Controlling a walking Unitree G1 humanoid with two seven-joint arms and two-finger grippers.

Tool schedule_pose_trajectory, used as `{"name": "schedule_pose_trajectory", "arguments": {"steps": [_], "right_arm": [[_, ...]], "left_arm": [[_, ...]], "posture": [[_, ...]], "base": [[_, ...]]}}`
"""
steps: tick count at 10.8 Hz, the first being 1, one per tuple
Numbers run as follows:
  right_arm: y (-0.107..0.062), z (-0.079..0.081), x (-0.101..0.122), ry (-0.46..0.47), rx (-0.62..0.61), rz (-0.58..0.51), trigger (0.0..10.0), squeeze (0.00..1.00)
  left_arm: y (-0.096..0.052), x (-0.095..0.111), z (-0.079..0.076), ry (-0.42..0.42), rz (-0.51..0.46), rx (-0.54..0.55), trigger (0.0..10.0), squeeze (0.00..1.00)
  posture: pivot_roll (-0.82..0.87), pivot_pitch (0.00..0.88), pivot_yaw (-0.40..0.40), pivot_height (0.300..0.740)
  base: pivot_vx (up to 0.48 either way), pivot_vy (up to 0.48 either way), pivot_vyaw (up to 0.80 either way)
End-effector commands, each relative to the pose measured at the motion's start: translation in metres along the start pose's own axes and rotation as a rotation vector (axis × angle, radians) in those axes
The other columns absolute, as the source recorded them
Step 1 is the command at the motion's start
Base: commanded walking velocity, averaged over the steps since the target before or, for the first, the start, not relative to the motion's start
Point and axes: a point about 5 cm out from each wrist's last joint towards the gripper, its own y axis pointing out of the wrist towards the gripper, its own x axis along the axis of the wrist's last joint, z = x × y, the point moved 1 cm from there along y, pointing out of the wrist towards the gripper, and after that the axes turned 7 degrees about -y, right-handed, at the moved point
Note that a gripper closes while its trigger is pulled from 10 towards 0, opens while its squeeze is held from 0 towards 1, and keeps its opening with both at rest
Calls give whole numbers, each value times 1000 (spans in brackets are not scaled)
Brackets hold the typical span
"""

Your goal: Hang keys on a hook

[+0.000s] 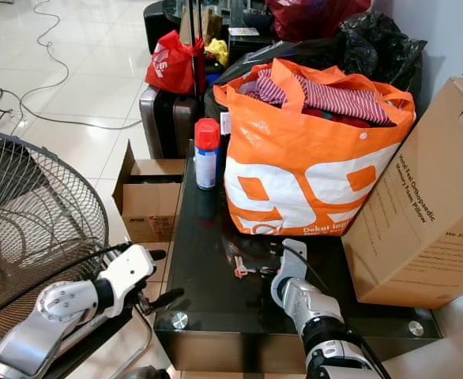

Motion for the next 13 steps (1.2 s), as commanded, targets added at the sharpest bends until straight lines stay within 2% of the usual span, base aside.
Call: {"name": "schedule_pose_trajectory", "arguments": {"steps": [1,2,3,4,6,7,8,9,10,11,13], "right_arm": [[0,-3,2,-9,-4,5,1804,0],[-1,-3,2,-12,3,1,10000,0],[-1,-2,2,7,18,1,10000,804],[-2,-3,3,6,25,1,10000,1000],[-3,-6,1,-1,20,19,10000,1000],[-3,-6,0,0,20,25,10000,0],[-3,-7,-1,1,22,29,10000,0],[-3,-6,-1,-2,22,33,9451,0],[-3,-6,-2,-9,16,40,8392,0],[-3,-6,-2,-15,16,47,9647,0],[-4,-8,-6,-32,13,66,10000,0]], "left_arm": [[3,1,-1,13,2,-12,10000,635],[4,1,-1,12,0,-12,10000,627],[4,0,-2,13,-1,-13,10000,635],[4,0,-3,12,-3,-14,10000,631],[4,0,-3,9,-6,-15,10000,635],[4,0,-4,9,-6,-15,10000,635],[4,0,-4,7,-7,-13,10000,631],[4,0,-4,6,-6,-13,10000,631],[4,-1,-4,6,-5,-13,10000,635],[4,-1,-4,5,-4,-13,10000,635],[4,0,-5,7,-5,-16,10000,631]], "posture": [[-8,20,-28,740],[-11,21,-28,740],[-13,21,-29,740],[-16,23,-31,740],[-19,25,-34,740],[-18,26,-36,740],[-18,30,-39,740],[-19,31,-40,740],[-21,32,-40,740],[-23,32,-41,740],[-29,30,-38,740]], "base": [[0,0,0],[0,0,0],[0,0,0],[0,0,0],[0,0,0],[0,0,0],[0,0,0],[0,0,0],[0,0,0],[0,0,0],[0,0,0]]}}
